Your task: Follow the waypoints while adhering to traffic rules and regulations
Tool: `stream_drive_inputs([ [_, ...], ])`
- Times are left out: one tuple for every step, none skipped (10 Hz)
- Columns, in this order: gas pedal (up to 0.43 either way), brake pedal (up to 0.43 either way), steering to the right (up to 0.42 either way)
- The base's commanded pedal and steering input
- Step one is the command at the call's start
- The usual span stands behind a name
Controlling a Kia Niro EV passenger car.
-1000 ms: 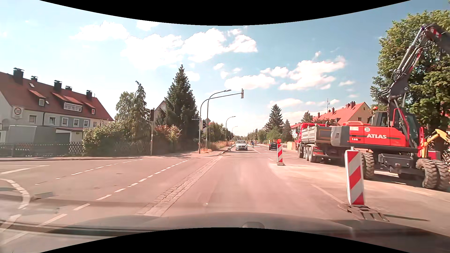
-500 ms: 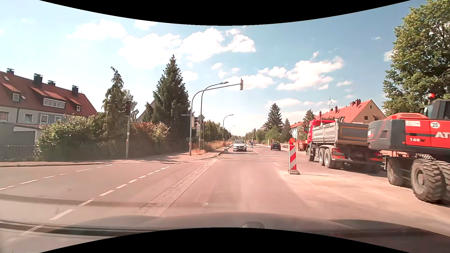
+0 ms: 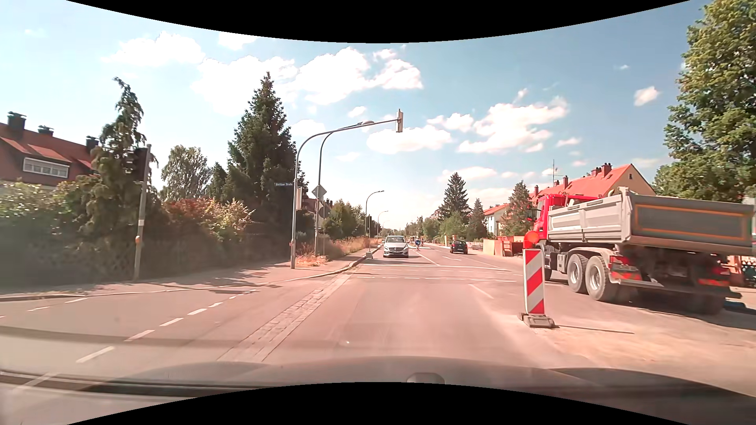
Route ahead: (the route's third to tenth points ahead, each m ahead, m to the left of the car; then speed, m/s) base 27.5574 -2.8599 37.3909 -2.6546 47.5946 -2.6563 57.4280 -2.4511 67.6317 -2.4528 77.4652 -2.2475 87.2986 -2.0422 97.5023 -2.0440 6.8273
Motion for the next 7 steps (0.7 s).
stream_drive_inputs([
  [0.150, 0.000, 0.060],
  [0.150, 0.000, 0.065],
  [0.150, 0.000, 0.072],
  [0.150, 0.000, 0.076],
  [0.150, 0.000, 0.078],
  [0.150, 0.000, 0.079],
  [0.138, 0.000, 0.080],
])
